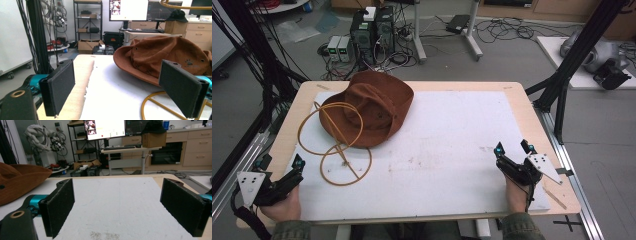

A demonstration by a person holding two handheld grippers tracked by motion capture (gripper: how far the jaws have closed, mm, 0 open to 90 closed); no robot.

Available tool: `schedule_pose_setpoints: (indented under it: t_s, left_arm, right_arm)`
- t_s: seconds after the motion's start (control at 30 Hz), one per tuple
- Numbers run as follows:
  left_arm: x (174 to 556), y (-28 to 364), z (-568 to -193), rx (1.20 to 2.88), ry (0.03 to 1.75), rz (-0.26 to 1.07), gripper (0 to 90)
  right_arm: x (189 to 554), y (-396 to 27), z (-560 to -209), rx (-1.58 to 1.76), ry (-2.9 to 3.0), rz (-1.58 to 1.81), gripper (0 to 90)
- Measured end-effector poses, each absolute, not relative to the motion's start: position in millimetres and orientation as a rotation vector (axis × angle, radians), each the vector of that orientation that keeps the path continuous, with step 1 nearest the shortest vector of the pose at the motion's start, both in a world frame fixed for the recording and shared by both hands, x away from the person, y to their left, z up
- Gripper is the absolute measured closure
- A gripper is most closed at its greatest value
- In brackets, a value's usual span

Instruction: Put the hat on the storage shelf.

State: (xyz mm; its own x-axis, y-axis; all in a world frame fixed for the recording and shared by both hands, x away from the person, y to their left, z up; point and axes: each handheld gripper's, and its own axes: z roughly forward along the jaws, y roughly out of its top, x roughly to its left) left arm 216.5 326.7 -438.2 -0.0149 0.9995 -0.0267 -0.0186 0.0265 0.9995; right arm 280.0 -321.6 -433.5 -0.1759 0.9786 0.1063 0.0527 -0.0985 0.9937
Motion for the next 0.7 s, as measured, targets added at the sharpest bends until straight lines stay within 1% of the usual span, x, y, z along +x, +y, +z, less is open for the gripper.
schedule_pose_setpoints:
  t_s: [0.7]
  left_arm:
    - [216.3, 324.8, -437.8, 1.169, 1.213, 1.206, 14.1]
  right_arm:
    - [282.2, -321.3, -433.9, 1.242, 1.334, 1.414, 11.5]
